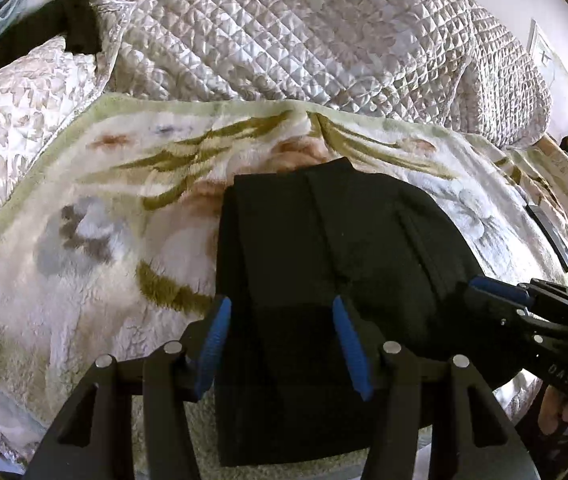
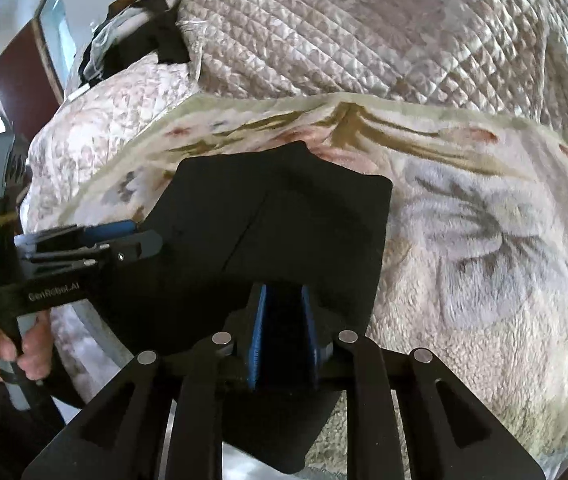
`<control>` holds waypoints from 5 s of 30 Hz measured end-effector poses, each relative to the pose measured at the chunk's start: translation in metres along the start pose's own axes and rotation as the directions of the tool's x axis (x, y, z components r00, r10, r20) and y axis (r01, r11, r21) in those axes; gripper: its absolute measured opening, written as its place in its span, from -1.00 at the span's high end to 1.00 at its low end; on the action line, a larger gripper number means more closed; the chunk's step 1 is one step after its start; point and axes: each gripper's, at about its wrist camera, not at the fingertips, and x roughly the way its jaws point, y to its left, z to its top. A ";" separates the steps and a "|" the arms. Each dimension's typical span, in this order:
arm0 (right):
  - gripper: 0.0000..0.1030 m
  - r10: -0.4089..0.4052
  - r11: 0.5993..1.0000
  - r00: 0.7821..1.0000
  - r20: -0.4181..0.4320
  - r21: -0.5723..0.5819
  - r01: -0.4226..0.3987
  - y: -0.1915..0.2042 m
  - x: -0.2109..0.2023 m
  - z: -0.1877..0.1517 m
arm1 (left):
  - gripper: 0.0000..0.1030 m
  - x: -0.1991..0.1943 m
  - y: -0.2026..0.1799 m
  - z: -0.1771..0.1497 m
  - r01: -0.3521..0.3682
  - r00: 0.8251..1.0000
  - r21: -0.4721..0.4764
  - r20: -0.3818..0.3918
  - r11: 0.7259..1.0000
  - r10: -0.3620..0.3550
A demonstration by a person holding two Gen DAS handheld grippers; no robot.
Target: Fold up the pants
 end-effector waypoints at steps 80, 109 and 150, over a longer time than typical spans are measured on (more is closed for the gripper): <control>0.66 0.227 0.926 0.972 0.058 0.295 -0.234 -0.057 0.076 0.130 | 0.50 0.046 0.064 0.125 0.167 0.985 -0.132 0.053 0.977 -0.161; 0.60 -0.063 0.996 0.998 0.008 0.066 0.062 0.000 0.023 0.047 | 0.33 0.010 0.041 0.041 -0.032 0.999 -0.060 0.038 0.998 0.034; -0.05 -0.210 0.977 0.978 -0.001 -0.035 0.210 0.004 0.021 0.015 | -0.41 0.022 0.018 -0.001 -0.136 0.990 -0.028 -0.023 0.990 0.136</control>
